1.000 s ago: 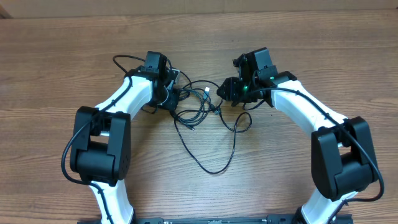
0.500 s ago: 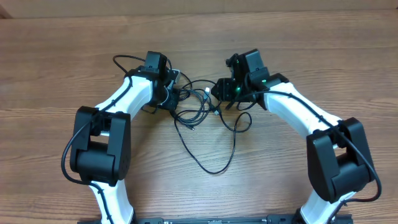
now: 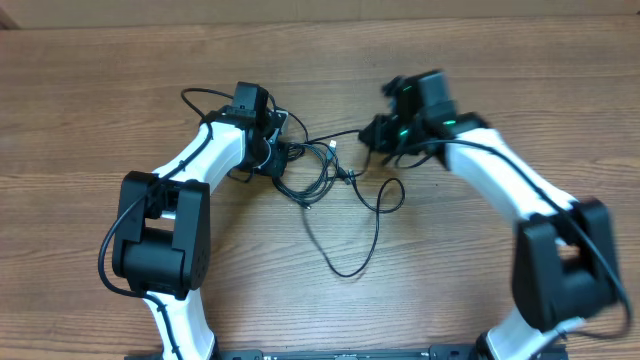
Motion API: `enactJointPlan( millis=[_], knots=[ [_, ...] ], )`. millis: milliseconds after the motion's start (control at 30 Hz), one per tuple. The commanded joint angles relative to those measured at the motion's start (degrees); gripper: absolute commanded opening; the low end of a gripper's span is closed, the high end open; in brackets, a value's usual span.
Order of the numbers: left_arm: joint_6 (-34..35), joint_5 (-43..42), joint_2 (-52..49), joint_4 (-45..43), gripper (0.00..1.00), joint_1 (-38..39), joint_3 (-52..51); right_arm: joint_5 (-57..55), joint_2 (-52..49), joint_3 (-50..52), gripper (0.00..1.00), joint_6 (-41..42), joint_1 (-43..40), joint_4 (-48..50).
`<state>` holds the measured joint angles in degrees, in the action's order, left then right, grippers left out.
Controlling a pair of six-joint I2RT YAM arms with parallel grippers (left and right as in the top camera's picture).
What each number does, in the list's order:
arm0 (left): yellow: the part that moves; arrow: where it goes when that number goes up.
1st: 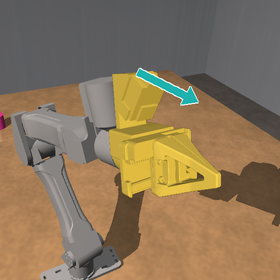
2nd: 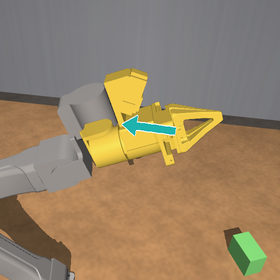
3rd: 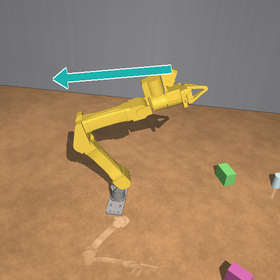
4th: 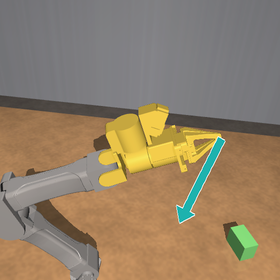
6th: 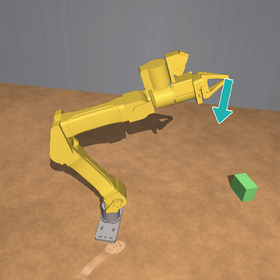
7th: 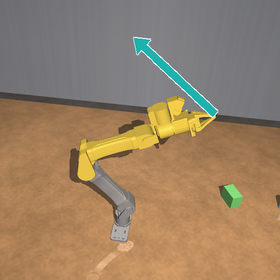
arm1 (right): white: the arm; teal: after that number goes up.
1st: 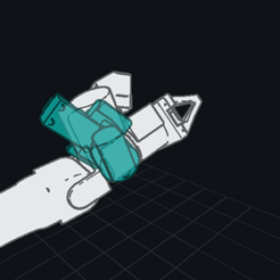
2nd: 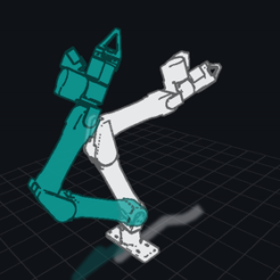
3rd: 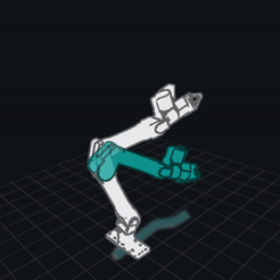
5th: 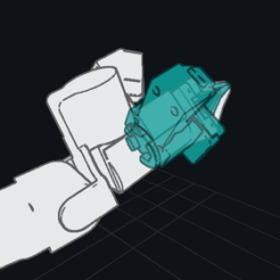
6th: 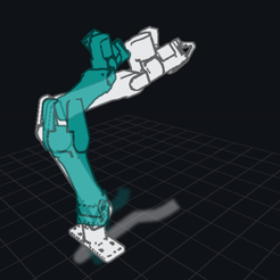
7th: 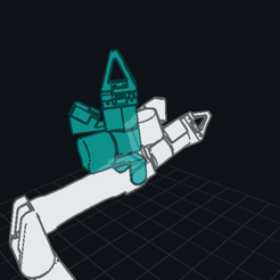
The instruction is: Untangle cables
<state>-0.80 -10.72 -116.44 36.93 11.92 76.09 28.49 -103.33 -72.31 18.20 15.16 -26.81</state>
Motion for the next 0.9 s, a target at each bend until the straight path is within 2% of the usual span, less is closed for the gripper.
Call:
enactJointPlan(
  millis=[0,267,300,367,433,500,600,667,767,867],
  knots=[
    [1.66,6.88,-3.45,1.11,0.06,-0.63,-2.89,11.87,10.03,-2.51,0.04,-0.04,-6.05,-1.68],
    [1.66,6.88,-3.45,1.16,0.08,-0.63,-2.89,11.58,11.37,-2.34,0.04,-3.48,-7.26,-7.82],
    [1.66,6.88,-3.45,1.16,0.11,-0.63,-2.89,11.47,11.37,-2.34,0.04,-3.48,-7.26,-7.61],
    [1.66,6.86,-3.45,1.14,0.37,-0.63,-2.89,10.73,11.32,-2.32,0.04,-3.50,-7.13,-7.63],
    [1.66,6.86,-3.45,1.14,0.51,-0.63,-2.89,8.94,11.21,-2.32,0.06,-3.48,-7.08,-8.15],
    [1.66,6.86,-3.45,1.16,0.59,-0.63,-2.89,7.06,11.10,-2.32,0.10,-3.50,-7.08,-8.94],
    [1.66,6.86,-3.45,1.25,0.67,-0.63,-2.89,5.46,10.73,-2.27,0.11,-3.50,-7.08,-9.77],
    [1.64,6.86,-3.45,1.38,0.68,-0.63,-2.86,5.01,10.62,-2.10,0.11,-3.50,-7.06,-9.79],
    [1.62,6.84,-3.45,1.84,0.60,-0.63,-2.86,4.98,10.58,-1.46,0.11,-3.50,-6.95,-9.75],
    [1.46,6.73,-3.45,3.17,0.59,-0.63,-2.86,3.76,10.14,-0.35,0.12,-3.50,-6.38,-9.60]
  ],
)
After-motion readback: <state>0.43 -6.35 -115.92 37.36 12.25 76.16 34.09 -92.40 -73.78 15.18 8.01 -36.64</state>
